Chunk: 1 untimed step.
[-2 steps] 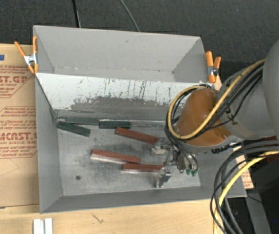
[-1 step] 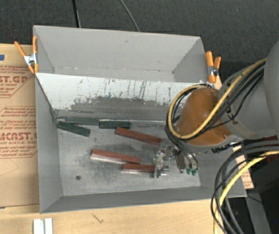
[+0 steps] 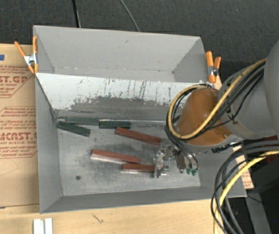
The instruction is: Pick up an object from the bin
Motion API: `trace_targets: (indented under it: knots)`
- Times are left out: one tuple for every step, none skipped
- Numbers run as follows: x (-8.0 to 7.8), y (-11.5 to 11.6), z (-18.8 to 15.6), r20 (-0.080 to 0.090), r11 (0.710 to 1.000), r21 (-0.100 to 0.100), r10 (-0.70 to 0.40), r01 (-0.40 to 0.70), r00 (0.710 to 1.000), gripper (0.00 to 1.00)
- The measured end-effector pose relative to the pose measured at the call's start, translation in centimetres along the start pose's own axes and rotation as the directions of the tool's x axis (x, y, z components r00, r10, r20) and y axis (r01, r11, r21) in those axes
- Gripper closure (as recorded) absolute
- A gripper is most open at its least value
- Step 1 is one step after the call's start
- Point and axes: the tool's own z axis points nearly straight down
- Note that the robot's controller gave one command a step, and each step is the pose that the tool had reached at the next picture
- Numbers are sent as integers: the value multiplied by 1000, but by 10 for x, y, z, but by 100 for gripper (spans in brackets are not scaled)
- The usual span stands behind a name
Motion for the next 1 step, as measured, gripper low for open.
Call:
trace_targets:
  knots:
    - [0,0,0,-1,1000,0,0,0,1000,100]
